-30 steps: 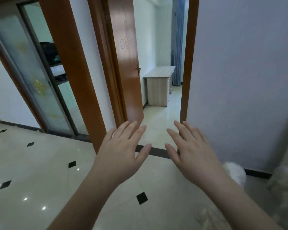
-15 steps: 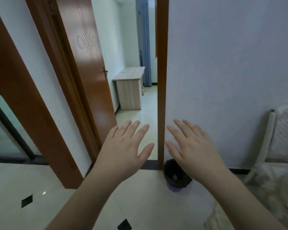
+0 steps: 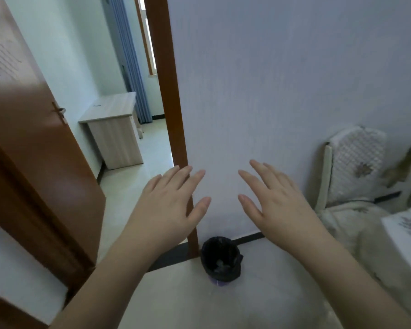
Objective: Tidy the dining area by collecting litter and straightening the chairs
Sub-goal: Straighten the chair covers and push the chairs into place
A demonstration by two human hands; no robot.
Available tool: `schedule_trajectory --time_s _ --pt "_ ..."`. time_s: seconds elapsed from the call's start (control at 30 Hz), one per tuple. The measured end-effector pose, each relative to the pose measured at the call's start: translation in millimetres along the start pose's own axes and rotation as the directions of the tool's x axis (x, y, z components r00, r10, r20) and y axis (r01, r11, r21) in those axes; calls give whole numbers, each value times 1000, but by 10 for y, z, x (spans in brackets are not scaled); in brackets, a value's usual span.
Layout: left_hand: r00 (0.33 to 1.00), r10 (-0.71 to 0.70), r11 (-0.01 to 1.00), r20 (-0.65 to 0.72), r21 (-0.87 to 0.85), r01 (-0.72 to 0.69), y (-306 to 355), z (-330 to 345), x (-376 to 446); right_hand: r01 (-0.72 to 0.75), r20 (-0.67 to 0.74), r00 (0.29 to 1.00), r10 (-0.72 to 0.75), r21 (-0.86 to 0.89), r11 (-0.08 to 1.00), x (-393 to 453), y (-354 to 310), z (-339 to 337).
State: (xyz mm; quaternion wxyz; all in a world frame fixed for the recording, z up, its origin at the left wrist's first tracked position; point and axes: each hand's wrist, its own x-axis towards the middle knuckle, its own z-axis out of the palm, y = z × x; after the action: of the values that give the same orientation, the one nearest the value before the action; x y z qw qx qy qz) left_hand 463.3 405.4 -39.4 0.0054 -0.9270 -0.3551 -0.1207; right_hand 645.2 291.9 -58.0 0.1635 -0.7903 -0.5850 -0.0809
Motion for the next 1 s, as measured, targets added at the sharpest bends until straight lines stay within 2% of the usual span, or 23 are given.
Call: schedule_trajectory --time_s 0.23,0.47,0.57,0.73,1.0 --pt "981 192 980 -26 -44 -193 331 534 1398 -160 -34 987 157 -97 982 585 914 207" --pt "919 391 919 -57 -30 -393 883 887 2637 -282 -94 957 275 -78 956 1063 1832 118" --pt "895 444 895 -53 -27 -446 1109 1016 3035 -330 -61 943 327 -47 943 1283 2159 230" --pt "852 522 850 -32 -67 -523 1428 1268 3607 -450 -99 890 445 -40 892 1517 2603 378" --pt "781 622 772 -44 -127 -622 1706 1686 4683 -581 -149 813 563 -160 798 2068 3277 432"
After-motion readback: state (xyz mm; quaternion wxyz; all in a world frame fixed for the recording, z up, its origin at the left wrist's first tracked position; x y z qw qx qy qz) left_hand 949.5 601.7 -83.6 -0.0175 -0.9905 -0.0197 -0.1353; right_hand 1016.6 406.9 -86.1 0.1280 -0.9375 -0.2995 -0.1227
